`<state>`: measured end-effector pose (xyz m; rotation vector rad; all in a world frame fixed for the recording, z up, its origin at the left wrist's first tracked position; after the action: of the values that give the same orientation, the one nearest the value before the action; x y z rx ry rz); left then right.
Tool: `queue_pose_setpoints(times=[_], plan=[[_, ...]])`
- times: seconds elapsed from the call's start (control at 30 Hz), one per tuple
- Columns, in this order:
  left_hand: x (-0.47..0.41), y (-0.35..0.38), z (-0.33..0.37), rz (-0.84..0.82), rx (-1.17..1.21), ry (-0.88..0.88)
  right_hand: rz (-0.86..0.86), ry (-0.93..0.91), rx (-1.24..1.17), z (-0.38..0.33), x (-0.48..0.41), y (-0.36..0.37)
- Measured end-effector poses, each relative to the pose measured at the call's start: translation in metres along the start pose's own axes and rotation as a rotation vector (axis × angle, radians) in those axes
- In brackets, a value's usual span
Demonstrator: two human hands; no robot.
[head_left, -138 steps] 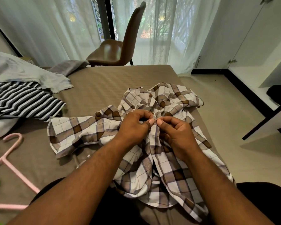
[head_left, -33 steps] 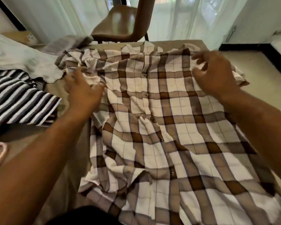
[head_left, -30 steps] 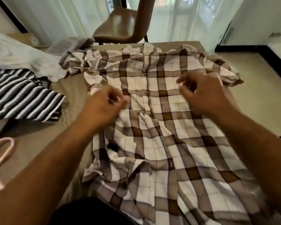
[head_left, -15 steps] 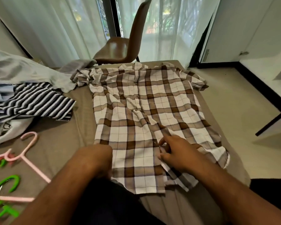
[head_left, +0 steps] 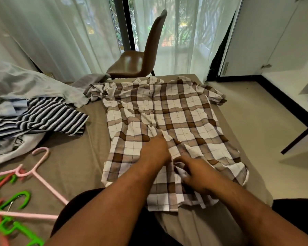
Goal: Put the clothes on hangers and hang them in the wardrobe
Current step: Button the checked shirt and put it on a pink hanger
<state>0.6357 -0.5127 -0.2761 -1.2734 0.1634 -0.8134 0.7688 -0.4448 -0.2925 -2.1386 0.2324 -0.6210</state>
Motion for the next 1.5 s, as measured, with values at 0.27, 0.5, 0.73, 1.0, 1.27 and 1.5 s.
queue_pose_setpoints(times=[0.27, 0.5, 0.73, 1.0, 1.27, 1.5], plan=[[0.010, -0.017, -0.058, -0.337, 0.092, -0.133, -0.205, 0.102, 0.072, 0.021, 0.019, -0.036], [-0.012, -0.024, -0.054, -0.045, 0.191, -0.091, 0.197, -0.004, -0.068, -0.029, -0.017, -0.043], [-0.019, -0.014, -0.048, 0.042, 0.213, -0.056, 0.353, 0.073, -0.082, -0.033, -0.065, 0.003], [-0.031, -0.009, -0.049, 0.026, 0.070, -0.099, 0.342, 0.079, -0.271, -0.004, -0.068, -0.006], [-0.026, -0.020, -0.044, 0.030, 0.511, -0.037, 0.313, 0.070, -0.802, 0.000, -0.065, -0.007], [-0.025, -0.015, -0.043, -0.015, 0.654, -0.042, 0.335, 0.012, -0.846, -0.004, -0.066, -0.001]])
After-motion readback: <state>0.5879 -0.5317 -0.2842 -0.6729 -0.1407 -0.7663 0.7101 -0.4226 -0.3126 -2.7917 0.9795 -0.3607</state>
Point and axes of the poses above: each hand's wrist, its own x-axis away from the middle knuckle, its own y-axis out of the palm, z = x × y, the point moved 4 cm from there along -x, towards the middle knuckle, and after that the axes turned 1 degree about y, right-handed, at the moved point
